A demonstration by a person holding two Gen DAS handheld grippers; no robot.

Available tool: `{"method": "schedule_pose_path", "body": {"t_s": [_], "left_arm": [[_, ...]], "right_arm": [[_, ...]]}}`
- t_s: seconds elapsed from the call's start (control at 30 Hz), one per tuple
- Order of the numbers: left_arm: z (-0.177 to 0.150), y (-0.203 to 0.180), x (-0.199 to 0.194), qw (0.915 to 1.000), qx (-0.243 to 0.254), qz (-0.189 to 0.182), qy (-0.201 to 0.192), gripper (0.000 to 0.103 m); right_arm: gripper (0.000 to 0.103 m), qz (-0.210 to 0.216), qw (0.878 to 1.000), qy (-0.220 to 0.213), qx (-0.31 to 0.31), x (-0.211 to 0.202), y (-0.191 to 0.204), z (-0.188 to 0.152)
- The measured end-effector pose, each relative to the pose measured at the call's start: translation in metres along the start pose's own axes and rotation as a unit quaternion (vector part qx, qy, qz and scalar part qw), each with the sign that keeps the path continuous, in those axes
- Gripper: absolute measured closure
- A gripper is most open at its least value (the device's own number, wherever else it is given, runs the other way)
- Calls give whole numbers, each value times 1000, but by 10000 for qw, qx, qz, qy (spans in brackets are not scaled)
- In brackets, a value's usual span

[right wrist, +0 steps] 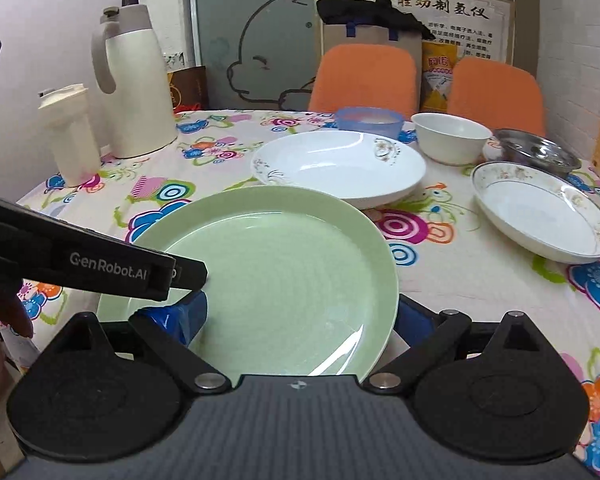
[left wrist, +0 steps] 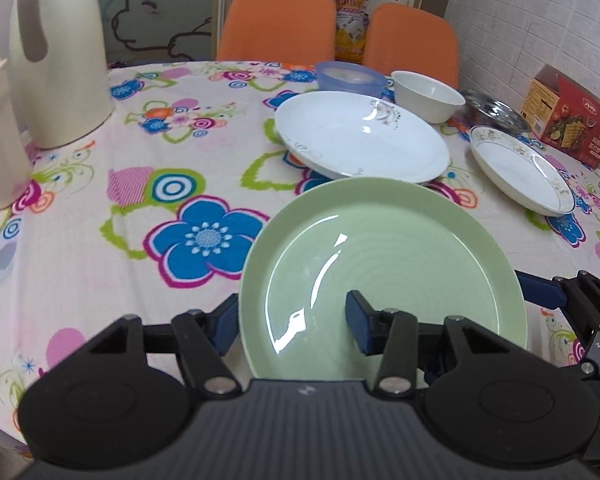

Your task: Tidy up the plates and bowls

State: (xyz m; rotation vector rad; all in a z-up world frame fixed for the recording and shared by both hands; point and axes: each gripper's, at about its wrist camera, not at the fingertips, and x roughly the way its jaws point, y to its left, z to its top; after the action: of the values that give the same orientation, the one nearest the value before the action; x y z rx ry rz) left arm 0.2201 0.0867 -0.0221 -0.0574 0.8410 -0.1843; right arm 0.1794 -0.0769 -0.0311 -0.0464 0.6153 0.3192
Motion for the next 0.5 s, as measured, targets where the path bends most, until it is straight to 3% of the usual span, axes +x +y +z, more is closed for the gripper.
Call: {"method": "schedule_pose_path", "body": {"t_s": [0.4,0.47,0.5], "left_arm": [[5,2,14,9999,130,10,-84,55],[4,3,15,9999,120,-32,-87,48],[3,4,15,9999,96,-86,-75,39]], "right_arm": [[17,-76,9997,206,78,15,4,1],[17,-78,9998,197,-16,15,5,0],[17,-23,9998,214,-36,15,4,-1]]}}
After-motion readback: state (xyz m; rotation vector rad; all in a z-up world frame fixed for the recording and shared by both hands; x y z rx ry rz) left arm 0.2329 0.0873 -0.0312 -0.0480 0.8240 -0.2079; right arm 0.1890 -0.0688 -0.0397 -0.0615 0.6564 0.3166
